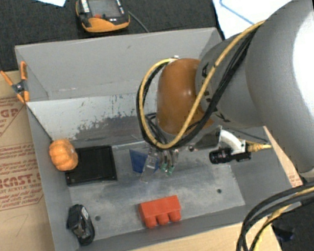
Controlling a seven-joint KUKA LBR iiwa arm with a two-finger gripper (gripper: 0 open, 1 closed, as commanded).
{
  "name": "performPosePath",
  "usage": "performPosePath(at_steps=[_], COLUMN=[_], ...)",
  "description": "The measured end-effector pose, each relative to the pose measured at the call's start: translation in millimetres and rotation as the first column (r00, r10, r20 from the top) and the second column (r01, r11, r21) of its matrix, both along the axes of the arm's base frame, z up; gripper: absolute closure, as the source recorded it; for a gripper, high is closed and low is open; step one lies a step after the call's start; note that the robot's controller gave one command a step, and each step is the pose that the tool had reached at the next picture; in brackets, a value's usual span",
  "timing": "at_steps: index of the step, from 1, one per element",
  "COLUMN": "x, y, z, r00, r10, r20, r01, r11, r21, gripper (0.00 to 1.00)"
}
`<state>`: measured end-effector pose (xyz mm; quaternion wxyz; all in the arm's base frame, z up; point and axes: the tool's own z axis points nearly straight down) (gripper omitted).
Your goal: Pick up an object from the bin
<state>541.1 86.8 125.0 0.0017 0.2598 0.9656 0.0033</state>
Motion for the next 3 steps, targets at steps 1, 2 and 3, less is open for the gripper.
performPosePath(at_steps=[1, 2, 3], x=[-0.6, 0.6, 0.1], y=[0, 1, 1], z=[33, 50, 63], r00=[1.0, 1.0, 1.0], r10=[0.001, 0.002, 0.003], r20=[-0.002, 0.003, 0.001], r01=[-0.001, -0.002, -0.003], r11=[1.0, 1.0, 1.0], r21=[0.0, 0.001, 0.002], gripper=[1.0, 1.0, 1.0])
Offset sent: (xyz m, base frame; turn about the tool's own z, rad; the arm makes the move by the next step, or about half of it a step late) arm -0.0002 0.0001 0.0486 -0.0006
